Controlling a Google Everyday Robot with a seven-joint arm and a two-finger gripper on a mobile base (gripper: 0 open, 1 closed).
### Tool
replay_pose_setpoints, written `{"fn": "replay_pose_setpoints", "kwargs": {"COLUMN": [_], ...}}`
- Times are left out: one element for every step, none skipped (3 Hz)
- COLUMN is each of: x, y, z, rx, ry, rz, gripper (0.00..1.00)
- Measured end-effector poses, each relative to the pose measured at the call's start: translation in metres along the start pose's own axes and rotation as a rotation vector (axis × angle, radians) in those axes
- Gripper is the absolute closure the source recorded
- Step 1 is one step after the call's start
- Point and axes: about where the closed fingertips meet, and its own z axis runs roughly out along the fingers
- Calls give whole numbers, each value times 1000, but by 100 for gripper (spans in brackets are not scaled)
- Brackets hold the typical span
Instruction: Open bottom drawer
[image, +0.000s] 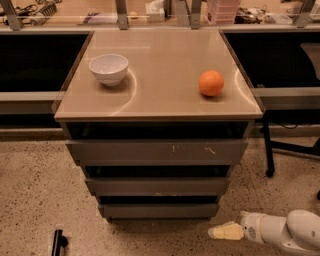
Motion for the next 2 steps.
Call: {"fn": "replay_pose_setpoints", "kwargs": {"x": [0,8], "y": [0,-10], "z": [0,22], "rx": [0,-52], "ry": [0,-2], "rz": [0,39], "gripper": [0,0]}}
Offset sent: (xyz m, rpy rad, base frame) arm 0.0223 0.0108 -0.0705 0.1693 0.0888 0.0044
